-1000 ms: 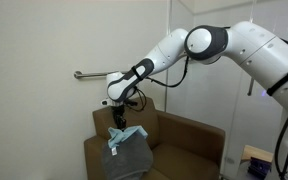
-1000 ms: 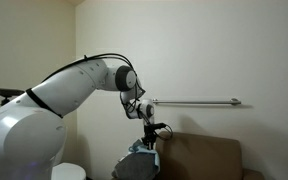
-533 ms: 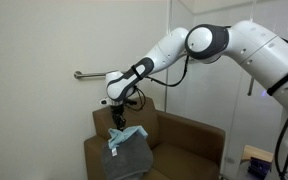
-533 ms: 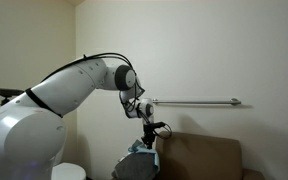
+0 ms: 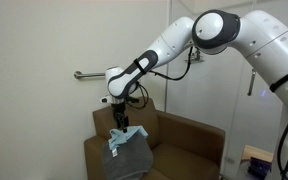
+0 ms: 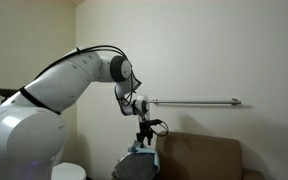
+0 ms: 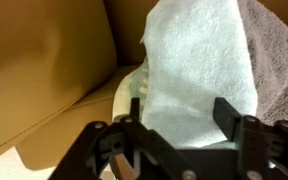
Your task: Remove the grey and blue towels from the left armrest and place them on the seat of the sofa
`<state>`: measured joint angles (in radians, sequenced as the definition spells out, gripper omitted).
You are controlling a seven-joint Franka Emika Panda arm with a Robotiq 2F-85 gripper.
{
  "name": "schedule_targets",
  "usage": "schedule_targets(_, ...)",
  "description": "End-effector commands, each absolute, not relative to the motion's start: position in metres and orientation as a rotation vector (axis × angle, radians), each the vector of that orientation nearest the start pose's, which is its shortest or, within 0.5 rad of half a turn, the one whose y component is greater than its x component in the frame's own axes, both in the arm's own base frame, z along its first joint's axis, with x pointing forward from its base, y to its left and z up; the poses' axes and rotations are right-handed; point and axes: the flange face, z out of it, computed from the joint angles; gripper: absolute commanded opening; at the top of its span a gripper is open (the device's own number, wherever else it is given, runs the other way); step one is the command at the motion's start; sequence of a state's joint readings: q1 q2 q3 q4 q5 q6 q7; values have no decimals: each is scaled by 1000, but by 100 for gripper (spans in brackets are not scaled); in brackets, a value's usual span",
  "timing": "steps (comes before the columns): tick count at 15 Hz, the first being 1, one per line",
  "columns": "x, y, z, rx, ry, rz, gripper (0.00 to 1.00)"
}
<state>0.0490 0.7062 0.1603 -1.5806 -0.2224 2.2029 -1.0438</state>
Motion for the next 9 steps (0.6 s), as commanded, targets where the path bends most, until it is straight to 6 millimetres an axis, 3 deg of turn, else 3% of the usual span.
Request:
schedule_targets(1, 646, 112, 242, -2580, -1889, 155, 100)
schedule_targets(5, 632, 121, 236, -2535, -1909, 147, 100)
schedule_targets(9, 631, 138, 219, -2555, -1879, 92, 100)
